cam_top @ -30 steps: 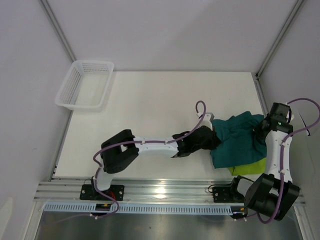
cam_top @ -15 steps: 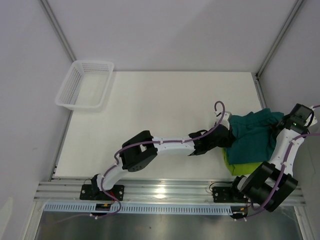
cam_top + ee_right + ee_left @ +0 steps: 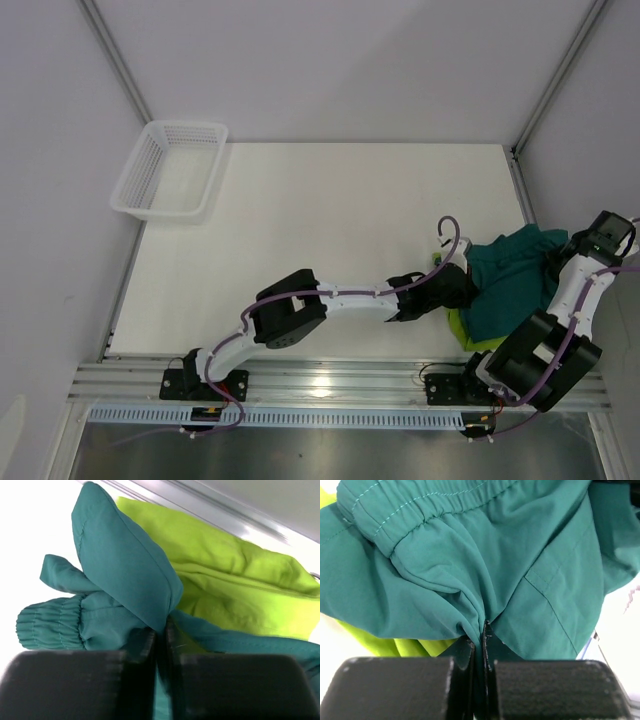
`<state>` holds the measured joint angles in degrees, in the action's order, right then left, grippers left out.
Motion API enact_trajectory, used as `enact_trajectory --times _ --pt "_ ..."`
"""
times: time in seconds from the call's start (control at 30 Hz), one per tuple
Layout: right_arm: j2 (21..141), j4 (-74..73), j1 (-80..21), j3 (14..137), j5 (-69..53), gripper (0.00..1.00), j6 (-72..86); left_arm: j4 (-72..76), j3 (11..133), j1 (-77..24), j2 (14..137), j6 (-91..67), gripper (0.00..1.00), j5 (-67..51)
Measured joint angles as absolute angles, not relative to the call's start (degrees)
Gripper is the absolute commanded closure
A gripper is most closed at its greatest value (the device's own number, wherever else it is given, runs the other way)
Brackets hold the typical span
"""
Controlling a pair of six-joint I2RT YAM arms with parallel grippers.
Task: Fold and stack the shorts
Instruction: Neatly place the folded shorts to the corner
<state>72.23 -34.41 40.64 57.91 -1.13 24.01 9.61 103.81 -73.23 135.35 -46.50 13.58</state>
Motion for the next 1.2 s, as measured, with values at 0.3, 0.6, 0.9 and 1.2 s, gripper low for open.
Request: enact_trajectory --times 0.3,0.6,0.9,1.2 --pt "73.2 -33.4 41.7 56.3 3.7 0.28 26.3 8.3 102.1 -73.9 135.3 -48.2 0.01 12.3" --pt "69.3 -33.7 43.6 57.9 3.9 0.28 26.2 6.3 90.6 -72.3 129.1 -50.0 0.01 12.7" --pt "63.5 -22.1 43.5 52.3 -23.7 0.0 27.4 11.4 73.1 -63.9 113.9 -51.0 0.01 9.9" --pt "57.0 -1.8 36.3 33.4 -49.1 0.01 41.3 15.4 61.0 -62.4 103.7 -50.4 0.01 7.5"
